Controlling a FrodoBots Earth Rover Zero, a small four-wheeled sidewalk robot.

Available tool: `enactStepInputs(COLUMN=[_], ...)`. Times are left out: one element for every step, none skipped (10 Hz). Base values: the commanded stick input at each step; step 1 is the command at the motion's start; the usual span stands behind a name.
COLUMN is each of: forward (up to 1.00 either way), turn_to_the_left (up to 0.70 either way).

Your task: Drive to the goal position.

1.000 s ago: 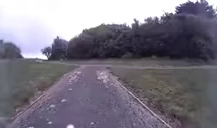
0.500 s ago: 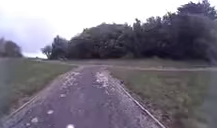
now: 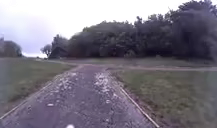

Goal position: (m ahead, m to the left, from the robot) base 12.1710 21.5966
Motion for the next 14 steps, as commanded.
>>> enactStepInputs(forward=[0.85,0.85,0.85,0.85,0.85,0.85,0.85,0.85,0.85,0.85,0.85,0.85,0.85,0.85], turn_to_the_left=[0.26,0.25,0.21,0.13,0.10,0.10,0.08,0.07,0.07,0.07,0.04,0.03,0.03,0.03])
